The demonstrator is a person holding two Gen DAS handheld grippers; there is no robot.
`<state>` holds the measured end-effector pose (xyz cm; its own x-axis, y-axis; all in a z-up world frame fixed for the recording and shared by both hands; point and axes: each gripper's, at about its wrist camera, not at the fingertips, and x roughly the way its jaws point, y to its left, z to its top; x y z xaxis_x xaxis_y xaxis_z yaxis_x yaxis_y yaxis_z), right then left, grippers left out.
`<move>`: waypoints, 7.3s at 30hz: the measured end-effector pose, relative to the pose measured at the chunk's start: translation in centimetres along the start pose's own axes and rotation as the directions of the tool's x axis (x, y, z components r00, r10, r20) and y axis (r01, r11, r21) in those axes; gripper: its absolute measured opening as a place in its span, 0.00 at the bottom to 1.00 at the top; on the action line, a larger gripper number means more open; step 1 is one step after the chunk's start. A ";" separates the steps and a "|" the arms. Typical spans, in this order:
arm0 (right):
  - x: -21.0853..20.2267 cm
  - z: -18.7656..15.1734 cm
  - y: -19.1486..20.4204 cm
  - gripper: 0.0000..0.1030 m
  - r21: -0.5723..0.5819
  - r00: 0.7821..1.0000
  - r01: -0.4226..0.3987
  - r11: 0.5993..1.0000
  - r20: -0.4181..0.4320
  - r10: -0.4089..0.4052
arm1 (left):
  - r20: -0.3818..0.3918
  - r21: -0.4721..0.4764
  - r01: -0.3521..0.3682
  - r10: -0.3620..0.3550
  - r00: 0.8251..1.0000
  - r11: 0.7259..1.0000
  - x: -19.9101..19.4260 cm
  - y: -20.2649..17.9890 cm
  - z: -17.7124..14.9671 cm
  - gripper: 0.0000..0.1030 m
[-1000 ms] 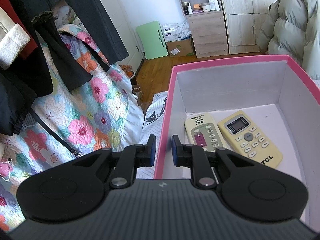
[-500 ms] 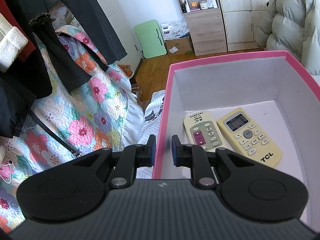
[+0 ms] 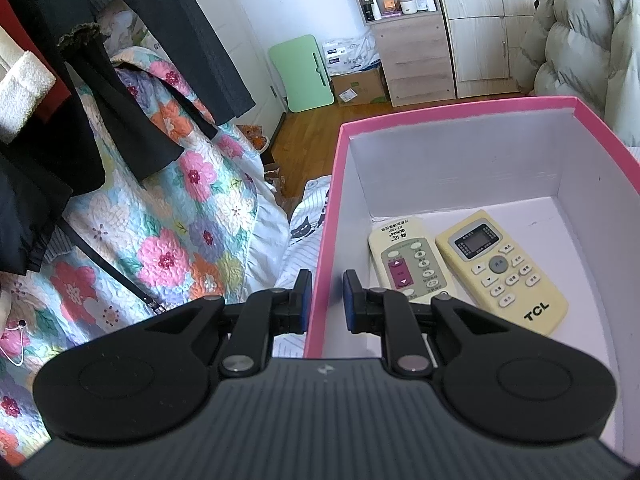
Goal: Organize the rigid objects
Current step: 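Lower the white pronged charger into the pink box and open the right tool, then grasp the cream remote lying on the bed with the right tool, then lift the cream remote and carry it over the pink box, then drop the cream remote into the box beside the TCL remote, then grasp the key ring on the bed with the right tool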
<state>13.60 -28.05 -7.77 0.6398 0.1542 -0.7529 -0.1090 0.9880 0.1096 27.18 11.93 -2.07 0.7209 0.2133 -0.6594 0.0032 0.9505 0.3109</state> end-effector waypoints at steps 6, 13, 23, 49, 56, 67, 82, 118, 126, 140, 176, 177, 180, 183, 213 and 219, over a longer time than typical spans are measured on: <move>-2.0 0.7 1.1 0.52 0.004 0.999 0.009 1.000 0.043 -0.009 | 0.001 -0.003 0.002 -0.002 1.000 1.000 0.0 0.1 -0.1 0.15; -5.8 4.0 4.6 0.52 -0.077 0.974 -0.162 0.984 0.149 0.172 | 0.006 -0.011 0.003 -0.003 1.000 1.000 -0.2 0.1 -0.1 0.15; -4.9 10.1 16.2 0.52 -0.375 0.883 -0.399 0.837 0.091 0.461 | 0.020 -0.016 0.006 -0.005 1.000 1.000 -0.3 0.2 -0.1 0.14; 5.9 13.7 24.2 0.54 -0.462 0.917 -0.388 0.798 -0.282 0.282 | 0.029 -0.030 0.012 -0.012 1.000 0.999 -0.2 0.1 -0.2 0.15; -2.9 13.5 16.8 0.55 -0.285 0.937 -0.339 0.896 -0.016 0.350 | 0.039 -0.031 0.018 -0.016 0.999 0.999 -0.3 0.4 -0.1 0.15; -5.7 7.3 4.5 0.58 0.144 0.981 -0.192 0.971 0.067 0.184 | 0.043 -0.017 0.013 -0.012 0.999 1.000 -0.6 0.4 -0.1 0.13; 3.9 2.3 -1.6 0.62 0.512 0.999 0.011 0.859 -0.041 0.011 | 0.042 0.012 -0.006 0.005 0.999 1.000 -0.7 -0.2 -0.1 0.13; -0.4 7.9 3.9 0.57 0.113 0.979 0.047 0.992 0.193 -0.068 | 0.030 0.005 -0.007 0.007 1.000 1.000 -0.3 -0.4 0.0 0.15; -4.3 7.5 6.0 0.56 0.046 0.955 0.041 0.998 0.291 -0.053 | 0.030 0.005 -0.006 0.006 1.000 1.000 -0.3 -0.3 -0.1 0.15; -8.1 12.1 12.9 0.56 -0.176 0.873 -0.197 0.965 0.417 0.254 | 0.024 0.002 -0.005 0.005 1.000 1.000 -0.3 -0.4 -0.1 0.15; 3.0 9.4 23.0 0.41 -0.361 0.972 -0.204 0.910 0.036 0.232 | 0.026 -0.031 0.014 -0.013 1.000 0.999 -0.5 0.0 -0.3 0.16; 2.6 9.5 22.7 0.42 -0.340 0.971 -0.200 0.919 0.054 0.231 | 0.026 -0.031 0.013 -0.012 1.000 0.999 -0.5 0.0 -0.3 0.16; 0.9 9.2 21.5 0.43 -0.315 0.970 -0.165 0.935 0.120 0.212 | 0.024 -0.031 0.012 -0.012 1.000 0.999 -0.5 -0.1 -0.3 0.16; -0.9 8.9 19.9 0.45 -0.290 0.960 -0.159 0.944 0.176 0.216 | 0.024 -0.031 0.011 -0.011 1.000 0.999 -0.6 0.0 -0.3 0.16; 6.6 3.3 10.1 0.55 -0.039 0.990 -0.131 0.991 0.048 0.133 | 0.015 -0.027 0.010 -0.009 1.000 1.000 -0.7 0.2 0.0 0.16; 6.3 2.2 12.9 0.29 -0.145 0.989 -0.004 0.989 0.145 0.026 | 0.016 -0.025 0.009 -0.009 1.000 1.000 -0.7 0.1 0.0 0.16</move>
<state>17.91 -14.30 -9.60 0.7406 0.1796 -0.6475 -0.2212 0.9751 0.0175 26.68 11.89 -1.55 0.7317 0.2015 -0.6512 -0.0080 0.9578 0.2874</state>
